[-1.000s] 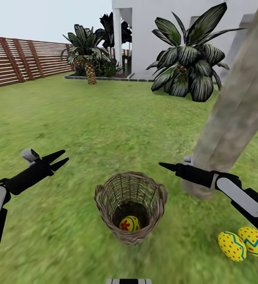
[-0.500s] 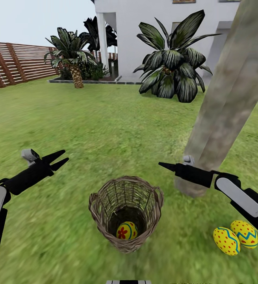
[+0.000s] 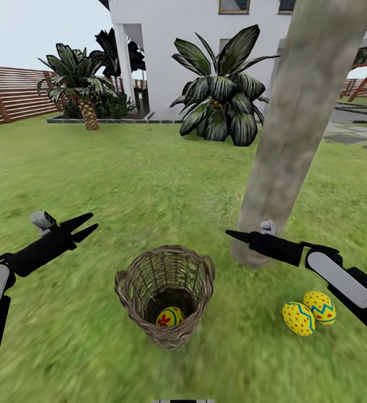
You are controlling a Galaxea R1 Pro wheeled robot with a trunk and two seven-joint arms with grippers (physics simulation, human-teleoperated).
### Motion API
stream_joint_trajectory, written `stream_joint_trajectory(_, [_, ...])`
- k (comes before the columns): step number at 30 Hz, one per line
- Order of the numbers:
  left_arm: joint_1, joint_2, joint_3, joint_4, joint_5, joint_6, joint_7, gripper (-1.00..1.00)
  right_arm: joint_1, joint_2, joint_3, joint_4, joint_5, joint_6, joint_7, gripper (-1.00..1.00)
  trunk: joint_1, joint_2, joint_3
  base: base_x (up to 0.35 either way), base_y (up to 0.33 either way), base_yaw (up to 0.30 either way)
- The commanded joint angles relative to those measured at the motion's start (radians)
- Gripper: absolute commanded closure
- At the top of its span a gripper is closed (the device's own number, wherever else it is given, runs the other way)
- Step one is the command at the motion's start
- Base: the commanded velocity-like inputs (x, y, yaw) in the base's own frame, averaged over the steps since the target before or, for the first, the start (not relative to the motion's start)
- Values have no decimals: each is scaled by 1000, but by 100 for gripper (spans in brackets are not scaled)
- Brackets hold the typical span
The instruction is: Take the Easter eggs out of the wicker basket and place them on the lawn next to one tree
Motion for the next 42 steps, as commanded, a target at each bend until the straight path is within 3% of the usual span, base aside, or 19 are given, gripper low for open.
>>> stream_joint_trajectory(1, [0,0,1,0,-3,4,-4,-100,-2,0,2,0,-5,2,1,-100,-1,0,0,-307,135,-206])
stream_joint_trajectory(12, [-7,0,-1,-2,-3,4,-4,-100,0,1,-10,0,-6,2,1,-100,-1,0,13,-162,233,-206])
stream_joint_trajectory(20, [-8,2,-29,-1,-3,4,-3,-100,0,2,-10,0,-5,2,1,-100,-1,0,23,158,300,-206])
stream_joint_trajectory(31, [-9,3,-29,-1,-3,4,-3,-100,0,2,-10,1,-5,2,-1,-100,-1,0,36,224,267,-205])
stream_joint_trajectory(39, [-8,3,-24,-1,-3,4,-3,-100,1,2,-10,0,-3,6,-5,-100,-1,0,38,166,171,-38])
stream_joint_trajectory(42, [-9,8,-19,-1,-3,4,-3,-100,1,15,-9,-2,-3,9,-13,-100,-1,0,38,10,8,-1])
